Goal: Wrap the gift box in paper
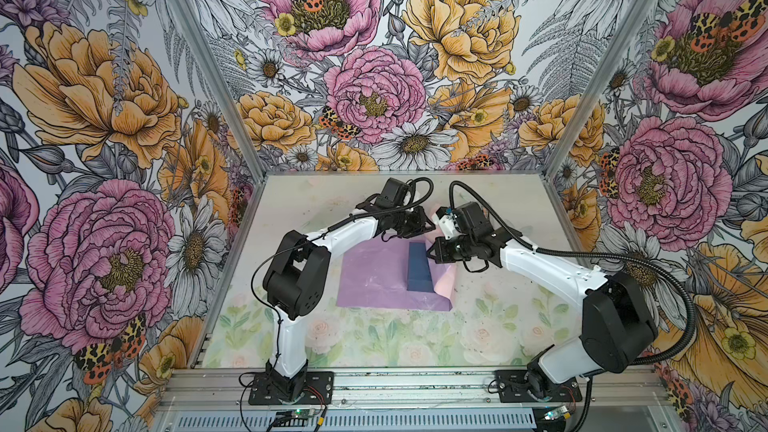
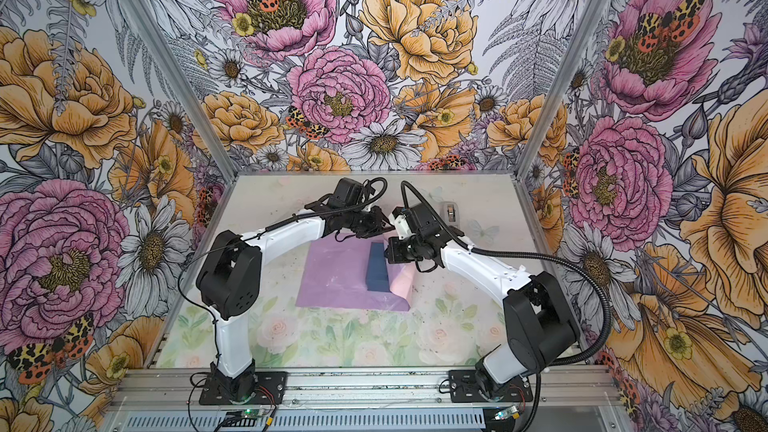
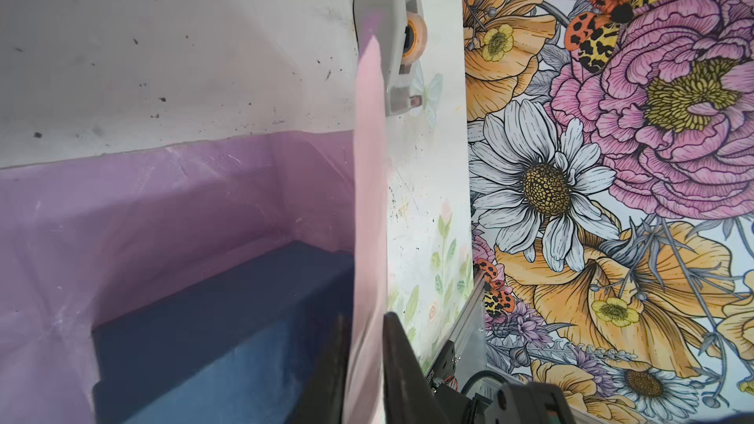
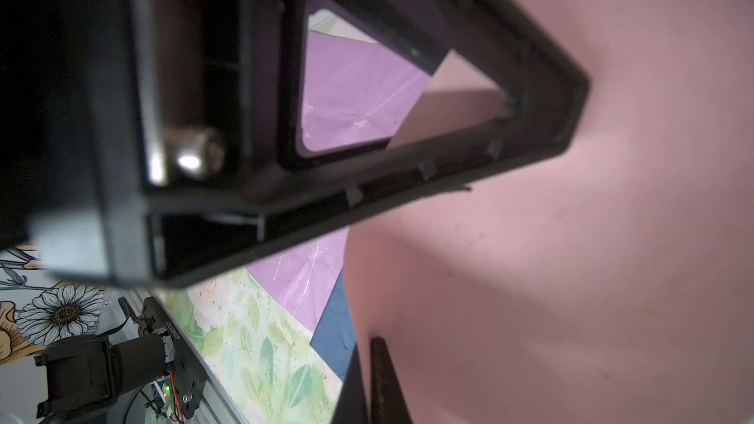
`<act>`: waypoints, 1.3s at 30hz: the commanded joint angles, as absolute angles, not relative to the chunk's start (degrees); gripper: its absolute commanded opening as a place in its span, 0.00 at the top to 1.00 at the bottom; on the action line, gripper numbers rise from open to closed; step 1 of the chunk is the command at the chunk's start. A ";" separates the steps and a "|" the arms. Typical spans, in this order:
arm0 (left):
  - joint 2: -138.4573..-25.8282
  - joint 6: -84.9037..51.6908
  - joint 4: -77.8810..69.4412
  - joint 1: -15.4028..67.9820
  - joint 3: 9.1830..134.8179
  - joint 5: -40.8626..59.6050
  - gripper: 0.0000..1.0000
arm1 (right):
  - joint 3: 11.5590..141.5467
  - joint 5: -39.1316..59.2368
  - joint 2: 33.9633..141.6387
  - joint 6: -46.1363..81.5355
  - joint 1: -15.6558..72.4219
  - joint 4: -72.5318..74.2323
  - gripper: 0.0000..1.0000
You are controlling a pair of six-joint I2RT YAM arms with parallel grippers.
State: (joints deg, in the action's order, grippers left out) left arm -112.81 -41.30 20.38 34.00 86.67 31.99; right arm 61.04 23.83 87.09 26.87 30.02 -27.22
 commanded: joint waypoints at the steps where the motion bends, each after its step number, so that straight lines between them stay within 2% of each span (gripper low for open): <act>1: -113.20 -40.52 20.10 33.76 87.03 31.13 0.97 | 63.10 24.35 87.89 25.75 30.50 -25.93 1.00; 2: -113.03 -40.43 20.13 33.75 86.77 30.97 1.00 | 63.10 24.35 87.89 25.81 30.50 -25.93 1.00; 7: -111.76 -39.81 20.13 33.39 85.37 29.58 1.00 | 63.29 23.78 87.09 25.86 30.50 -26.00 1.00; 11: -110.87 -39.64 20.13 32.97 84.12 29.24 1.00 | 62.57 22.13 83.04 27.08 29.95 -26.02 0.71; 16: -108.95 -39.42 20.08 32.78 82.29 28.74 1.00 | 58.92 23.53 75.32 29.74 25.68 -26.02 0.54; 18: -108.09 -39.38 19.85 32.74 81.47 28.62 1.00 | 57.27 23.50 73.20 31.37 23.55 -26.14 0.52; 20: -107.06 -39.55 19.31 32.46 80.20 28.15 1.00 | 56.03 19.44 72.40 34.32 21.63 -27.69 0.50; 23: -105.49 -39.95 18.36 32.35 78.01 27.65 1.00 | 55.71 16.85 74.28 36.55 20.74 -29.08 0.50; 31: -100.87 -41.01 16.30 31.75 72.31 26.05 1.00 | 57.71 17.34 81.81 36.70 22.01 -30.56 0.44; 39: -100.81 -41.22 15.91 31.83 69.94 24.88 1.00 | 58.78 18.98 86.04 35.25 23.88 -30.59 0.42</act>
State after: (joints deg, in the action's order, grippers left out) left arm -101.78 -40.56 17.34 32.34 70.67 26.76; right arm 56.88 18.46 84.31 36.36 23.20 -30.57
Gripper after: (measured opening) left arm 0.046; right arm 0.575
